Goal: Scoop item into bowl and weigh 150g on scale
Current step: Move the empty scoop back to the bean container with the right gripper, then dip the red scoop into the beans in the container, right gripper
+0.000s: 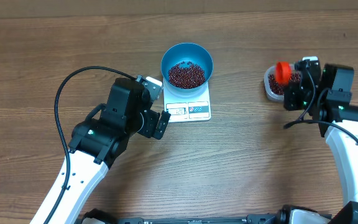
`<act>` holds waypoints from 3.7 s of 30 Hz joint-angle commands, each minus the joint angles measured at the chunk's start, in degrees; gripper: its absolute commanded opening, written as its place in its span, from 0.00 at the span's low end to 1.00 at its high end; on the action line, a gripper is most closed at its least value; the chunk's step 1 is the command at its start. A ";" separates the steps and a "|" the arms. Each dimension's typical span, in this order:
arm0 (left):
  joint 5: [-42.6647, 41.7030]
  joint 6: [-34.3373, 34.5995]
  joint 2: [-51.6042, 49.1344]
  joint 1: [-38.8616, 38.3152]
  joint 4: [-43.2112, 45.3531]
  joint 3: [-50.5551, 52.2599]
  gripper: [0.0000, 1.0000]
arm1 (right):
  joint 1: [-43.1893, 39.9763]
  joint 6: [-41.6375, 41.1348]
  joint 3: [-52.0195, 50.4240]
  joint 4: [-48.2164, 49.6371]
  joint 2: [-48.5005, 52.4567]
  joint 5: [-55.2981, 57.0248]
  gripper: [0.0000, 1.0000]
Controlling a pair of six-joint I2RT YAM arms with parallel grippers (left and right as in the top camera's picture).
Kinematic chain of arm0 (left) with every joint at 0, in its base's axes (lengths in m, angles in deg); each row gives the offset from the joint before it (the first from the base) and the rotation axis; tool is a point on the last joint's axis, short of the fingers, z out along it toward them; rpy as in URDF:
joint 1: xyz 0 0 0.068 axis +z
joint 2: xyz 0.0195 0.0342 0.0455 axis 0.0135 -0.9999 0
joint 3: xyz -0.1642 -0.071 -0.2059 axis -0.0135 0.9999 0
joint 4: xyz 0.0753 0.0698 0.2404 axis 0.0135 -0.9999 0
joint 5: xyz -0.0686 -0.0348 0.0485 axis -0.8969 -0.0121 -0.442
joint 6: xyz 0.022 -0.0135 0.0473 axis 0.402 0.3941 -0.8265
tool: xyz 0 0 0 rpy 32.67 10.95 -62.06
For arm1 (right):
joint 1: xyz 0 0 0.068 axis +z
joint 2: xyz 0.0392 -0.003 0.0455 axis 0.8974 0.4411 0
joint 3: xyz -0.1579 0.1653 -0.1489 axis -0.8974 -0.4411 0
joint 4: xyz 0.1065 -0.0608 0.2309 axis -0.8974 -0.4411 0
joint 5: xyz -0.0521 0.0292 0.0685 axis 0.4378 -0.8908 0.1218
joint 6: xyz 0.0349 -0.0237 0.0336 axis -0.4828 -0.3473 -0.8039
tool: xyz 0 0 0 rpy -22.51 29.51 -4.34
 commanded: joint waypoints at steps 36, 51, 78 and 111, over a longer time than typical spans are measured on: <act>0.42 0.52 -0.33 -0.15 0.17 0.22 1.00 | -0.11 2.29 -0.13 6.23 6.29 5.55 0.21; 0.42 0.52 -0.33 -0.15 0.17 0.22 1.00 | -0.11 1.03 -0.13 6.67 6.29 5.60 0.04; 0.42 0.52 -0.33 -0.15 0.17 0.22 1.00 | -0.11 13.49 -0.13 5.88 6.69 16.72 0.04; 0.42 0.52 -0.33 -0.15 0.17 0.22 1.00 | -2.01 0.63 -0.13 3.78 11.26 -1.44 0.04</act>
